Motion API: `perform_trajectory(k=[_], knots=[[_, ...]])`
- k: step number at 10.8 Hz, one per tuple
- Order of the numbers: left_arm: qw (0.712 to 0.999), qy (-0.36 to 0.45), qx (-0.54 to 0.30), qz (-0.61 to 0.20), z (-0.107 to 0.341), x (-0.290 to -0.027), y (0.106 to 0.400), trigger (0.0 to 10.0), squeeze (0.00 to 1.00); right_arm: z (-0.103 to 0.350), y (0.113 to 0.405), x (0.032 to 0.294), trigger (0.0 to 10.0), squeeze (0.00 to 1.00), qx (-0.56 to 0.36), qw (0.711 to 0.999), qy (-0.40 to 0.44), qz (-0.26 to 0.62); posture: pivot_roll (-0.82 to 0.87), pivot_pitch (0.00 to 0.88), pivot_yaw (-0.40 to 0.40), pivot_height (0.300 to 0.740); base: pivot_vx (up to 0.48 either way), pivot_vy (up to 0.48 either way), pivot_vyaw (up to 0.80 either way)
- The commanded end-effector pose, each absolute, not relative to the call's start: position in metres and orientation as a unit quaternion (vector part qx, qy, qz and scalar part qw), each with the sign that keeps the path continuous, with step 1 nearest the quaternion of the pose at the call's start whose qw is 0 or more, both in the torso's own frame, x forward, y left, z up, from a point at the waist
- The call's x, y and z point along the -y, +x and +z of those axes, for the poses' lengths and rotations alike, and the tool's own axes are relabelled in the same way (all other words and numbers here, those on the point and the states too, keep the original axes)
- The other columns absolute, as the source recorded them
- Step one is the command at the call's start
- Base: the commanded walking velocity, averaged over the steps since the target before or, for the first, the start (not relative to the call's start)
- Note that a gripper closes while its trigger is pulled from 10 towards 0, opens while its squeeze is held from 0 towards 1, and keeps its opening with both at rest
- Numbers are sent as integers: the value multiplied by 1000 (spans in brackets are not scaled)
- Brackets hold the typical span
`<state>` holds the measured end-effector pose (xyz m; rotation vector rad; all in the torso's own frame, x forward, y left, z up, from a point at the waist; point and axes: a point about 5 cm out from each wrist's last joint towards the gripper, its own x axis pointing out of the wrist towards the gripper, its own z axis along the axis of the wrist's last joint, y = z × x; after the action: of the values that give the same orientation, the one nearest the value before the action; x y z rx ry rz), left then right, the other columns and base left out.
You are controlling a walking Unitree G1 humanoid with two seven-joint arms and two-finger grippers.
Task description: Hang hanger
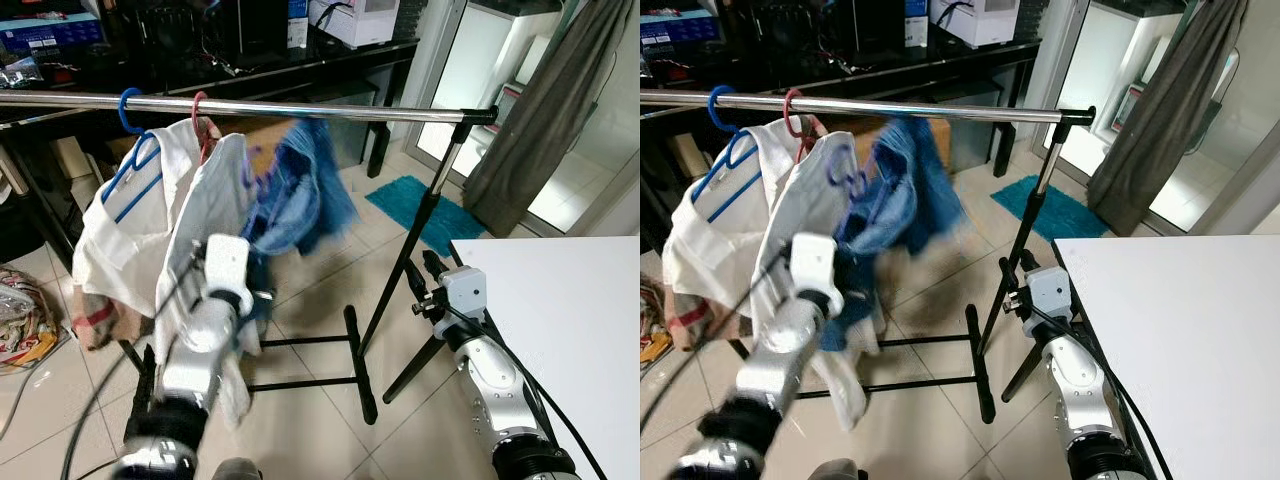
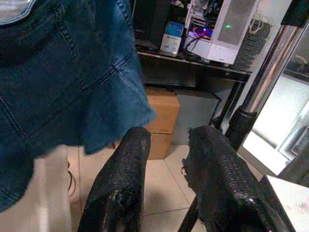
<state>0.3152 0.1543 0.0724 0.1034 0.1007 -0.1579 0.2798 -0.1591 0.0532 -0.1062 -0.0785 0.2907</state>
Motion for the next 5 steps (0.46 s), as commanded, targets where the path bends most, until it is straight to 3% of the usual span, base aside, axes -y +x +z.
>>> perform_trajectory(k=[1, 5], knots=[[994, 47, -42, -88, 79, -149, 320, 10000, 0, 60, 284, 160, 10000, 0, 53, 986, -61, 143, 231, 9, -54, 740, 0, 0, 0], [996, 11, -53, -72, 71, -140, 318, 10000, 0, 60, 285, 159, 10000, 0, 54, 984, -82, 146, 228, 3, -55, 740, 0, 0, 0]])
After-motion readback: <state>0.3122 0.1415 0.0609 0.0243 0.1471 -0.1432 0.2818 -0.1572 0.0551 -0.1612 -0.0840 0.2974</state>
